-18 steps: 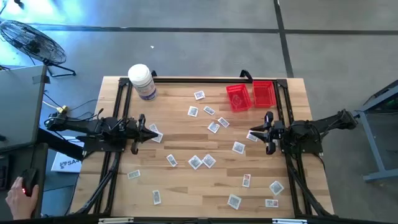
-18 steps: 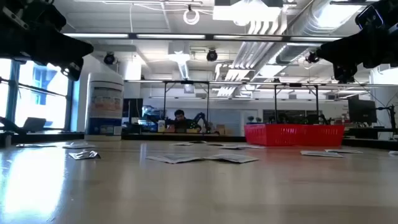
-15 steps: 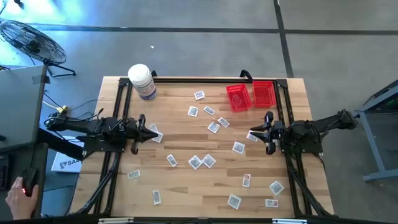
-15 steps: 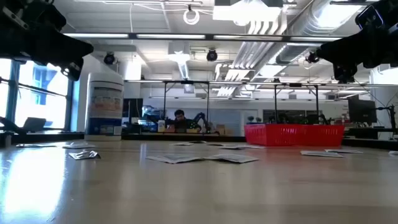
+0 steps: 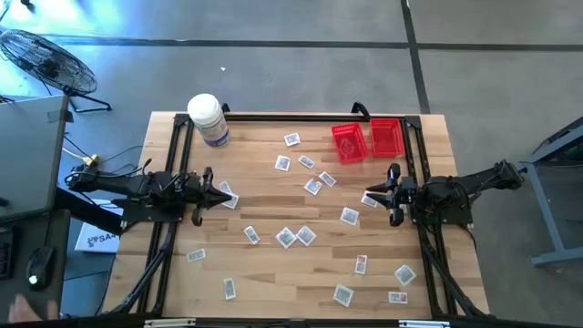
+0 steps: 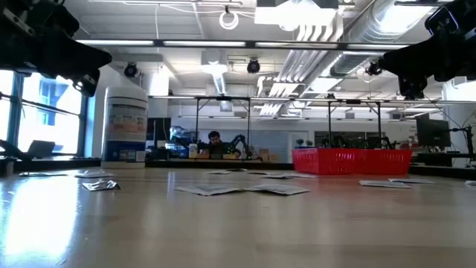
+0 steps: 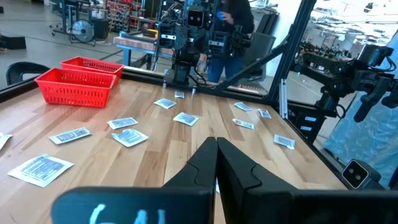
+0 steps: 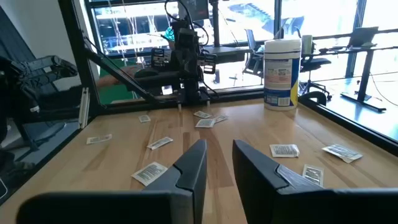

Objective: Pick & Place First Aid Supplies

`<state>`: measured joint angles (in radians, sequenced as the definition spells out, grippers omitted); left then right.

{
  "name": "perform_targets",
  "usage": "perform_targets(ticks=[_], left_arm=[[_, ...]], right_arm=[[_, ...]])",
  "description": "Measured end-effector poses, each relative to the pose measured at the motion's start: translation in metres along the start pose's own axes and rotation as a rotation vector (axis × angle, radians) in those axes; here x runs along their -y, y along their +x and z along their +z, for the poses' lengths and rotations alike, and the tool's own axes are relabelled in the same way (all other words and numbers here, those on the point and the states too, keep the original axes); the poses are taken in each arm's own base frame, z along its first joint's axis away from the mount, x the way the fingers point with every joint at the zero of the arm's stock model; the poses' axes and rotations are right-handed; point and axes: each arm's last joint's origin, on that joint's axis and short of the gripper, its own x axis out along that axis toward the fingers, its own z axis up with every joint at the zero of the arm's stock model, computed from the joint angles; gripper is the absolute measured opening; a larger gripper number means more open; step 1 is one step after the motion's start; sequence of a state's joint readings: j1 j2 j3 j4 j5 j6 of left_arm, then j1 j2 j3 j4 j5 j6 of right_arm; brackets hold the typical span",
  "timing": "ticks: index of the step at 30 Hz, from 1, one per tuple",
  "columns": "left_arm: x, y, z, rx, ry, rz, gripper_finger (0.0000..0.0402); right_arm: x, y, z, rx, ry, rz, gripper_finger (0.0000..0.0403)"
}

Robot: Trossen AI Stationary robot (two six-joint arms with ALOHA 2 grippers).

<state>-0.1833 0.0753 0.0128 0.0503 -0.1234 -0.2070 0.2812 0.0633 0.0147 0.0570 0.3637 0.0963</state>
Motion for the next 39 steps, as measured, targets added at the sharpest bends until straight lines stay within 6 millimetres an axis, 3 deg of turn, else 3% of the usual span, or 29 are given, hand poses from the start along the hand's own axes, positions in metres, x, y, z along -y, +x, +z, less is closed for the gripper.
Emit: perform_targets(ticks=[27,32,36,39], left_arm=[[0.0,0.0,0.0,0.0,0.0,0.0,0.0001],[0.0,0.0,0.0,0.0,0.0,0.0,0.0001],[0.0,0.0,0.0,0.0,0.0,0.0,0.0001],[0.0,0.0,0.0,0.0,0.0,0.0,0.0001]], right_arm=[[0.0,0.0,0.0,0.0,0.0,0.0,0.0071],[0.001,0.0,0.002,0.033,-0.086,-0.033,0.0071],[0.0,-0.001,0.016,0.166,0.152,-0.007,0.0071],[0.0,-0.003,0.024,0.244,0.18,-0.02,0.0071]])
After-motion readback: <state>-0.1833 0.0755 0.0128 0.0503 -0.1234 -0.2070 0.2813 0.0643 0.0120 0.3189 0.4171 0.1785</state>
